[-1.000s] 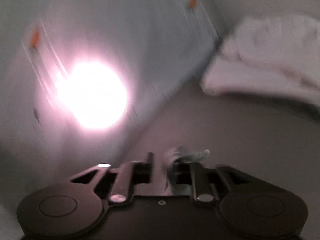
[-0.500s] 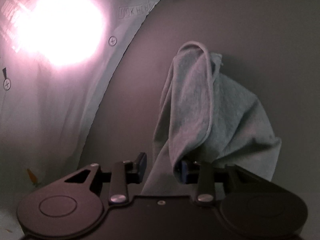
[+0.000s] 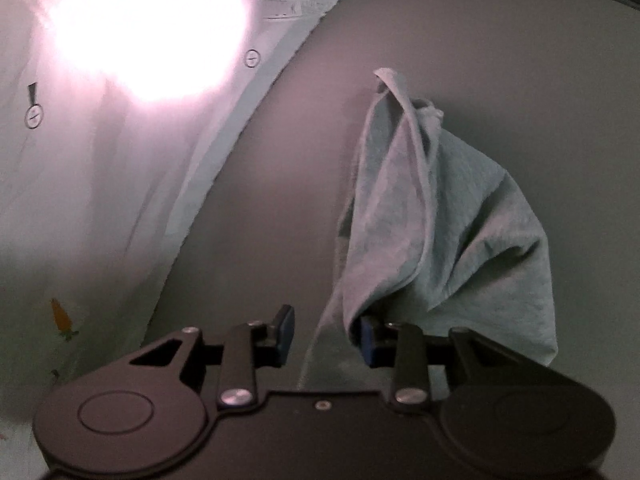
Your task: Fold clothes
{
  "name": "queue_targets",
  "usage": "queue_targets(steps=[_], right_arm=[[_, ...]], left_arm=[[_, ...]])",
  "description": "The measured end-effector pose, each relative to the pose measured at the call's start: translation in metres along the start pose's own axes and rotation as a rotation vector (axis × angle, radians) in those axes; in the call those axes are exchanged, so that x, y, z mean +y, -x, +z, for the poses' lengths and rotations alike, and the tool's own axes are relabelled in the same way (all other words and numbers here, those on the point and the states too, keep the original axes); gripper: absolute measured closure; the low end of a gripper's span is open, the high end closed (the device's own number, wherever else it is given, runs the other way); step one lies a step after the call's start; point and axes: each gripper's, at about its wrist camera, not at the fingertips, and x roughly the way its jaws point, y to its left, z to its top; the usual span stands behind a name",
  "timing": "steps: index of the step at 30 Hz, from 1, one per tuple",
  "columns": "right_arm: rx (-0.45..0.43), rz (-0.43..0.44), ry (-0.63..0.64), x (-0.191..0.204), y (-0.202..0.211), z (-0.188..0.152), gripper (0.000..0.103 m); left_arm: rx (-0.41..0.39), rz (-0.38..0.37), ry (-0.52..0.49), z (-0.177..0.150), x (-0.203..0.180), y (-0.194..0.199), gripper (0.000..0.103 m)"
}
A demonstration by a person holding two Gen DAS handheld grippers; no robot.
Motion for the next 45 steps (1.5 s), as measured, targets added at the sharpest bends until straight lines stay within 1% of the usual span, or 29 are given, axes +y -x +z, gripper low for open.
queue_targets(steps=[5, 10, 13, 16, 18, 19, 20, 21, 22, 23, 24, 25, 27, 28, 29, 30, 32, 33, 34, 36, 38, 41, 43, 45], right_arm=[[-0.005, 0.042, 0.0, -0.003, 0.012, -0.003, 0.068], [0.003, 0.096, -0.056, -0.024, 0.031, -0.015, 0.069], [0.004, 0.12, -0.064, -0.032, 0.039, -0.02, 0.069], [0.003, 0.138, -0.076, -0.042, 0.048, -0.023, 0.069], [0.001, 0.148, -0.085, -0.047, 0.054, -0.025, 0.069], [0.001, 0.151, -0.088, -0.049, 0.056, -0.025, 0.069], [0.001, 0.154, -0.092, -0.05, 0.058, -0.026, 0.069], [0.001, 0.158, -0.095, -0.051, 0.059, -0.026, 0.069], [0.002, 0.163, -0.099, -0.052, 0.061, -0.027, 0.069], [0.002, 0.167, -0.102, -0.052, 0.062, -0.027, 0.069], [0.001, 0.172, -0.105, -0.051, 0.063, -0.027, 0.069], [-0.002, 0.177, -0.106, -0.052, 0.066, -0.028, 0.069], [-0.008, 0.184, -0.104, -0.053, 0.071, -0.03, 0.069], [-0.009, 0.187, -0.105, -0.055, 0.074, -0.031, 0.069], [-0.009, 0.188, -0.11, -0.057, 0.076, -0.032, 0.069], [-0.01, 0.19, -0.117, -0.06, 0.078, -0.033, 0.069], [-0.012, 0.192, -0.129, -0.066, 0.082, -0.034, 0.069], [-0.013, 0.189, -0.133, -0.069, 0.083, -0.035, 0.069], [-0.013, 0.186, -0.136, -0.073, 0.085, -0.035, 0.069], [-0.012, 0.183, -0.144, -0.079, 0.085, -0.033, 0.069], [-0.008, 0.189, -0.151, -0.085, 0.085, -0.03, 0.069], [-0.003, 0.203, -0.152, -0.091, 0.084, -0.023, 0.069], [-0.002, 0.21, -0.149, -0.095, 0.085, -0.017, 0.069], [-0.002, 0.213, -0.152, -0.1, 0.085, -0.01, 0.069]], left_arm=[[-0.014, -0.029, -0.06, -0.017, -0.006, 0.024, 0.089], [-0.022, -0.051, -0.101, -0.037, -0.001, 0.047, 0.093], [-0.022, -0.065, -0.121, -0.047, 0.0, 0.064, 0.093], [-0.02, -0.081, -0.134, -0.042, 0.005, 0.068, 0.093], [-0.005, -0.087, -0.162, -0.045, 0.008, 0.067, 0.093], [0.0, -0.08, -0.177, -0.046, 0.006, 0.064, 0.091], [-0.005, -0.07, -0.187, -0.048, 0.005, 0.061, 0.081], [-0.007, -0.069, -0.196, -0.048, 0.005, 0.057, 0.074], [-0.001, -0.076, -0.2, -0.047, 0.004, 0.053, 0.059], [0.011, -0.089, -0.194, -0.045, 0.004, 0.049, 0.043], [0.026, -0.105, -0.181, -0.043, 0.003, 0.044, 0.036], [0.04, -0.125, -0.169, -0.042, 0.003, 0.039, 0.033], [0.064, -0.139, -0.146, -0.04, 0.0, 0.024, 0.036], [0.076, -0.133, -0.138, -0.041, -0.002, 0.017, 0.051], [0.087, -0.129, -0.134, -0.042, -0.004, 0.012, 0.077], [0.092, -0.123, -0.143, -0.044, -0.008, 0.009, 0.085], [0.059, -0.107, -0.198, -0.053, -0.018, 0.015, 0.091], [0.041, -0.112, -0.226, -0.058, -0.023, 0.02, 0.092], [0.037, -0.128, -0.239, -0.064, -0.027, 0.027, 0.093], [0.057, -0.188, -0.234, -0.077, -0.031, 0.04, 0.094], [0.095, -0.248, -0.227, -0.094, -0.039, 0.053, 0.096], [0.186, -0.367, -0.237, -0.128, -0.061, 0.071, 0.096], [0.247, -0.433, -0.28, -0.155, -0.085, 0.082, 0.096], [0.303, -0.533, -0.337, -0.181, -0.11, 0.098, 0.096]])
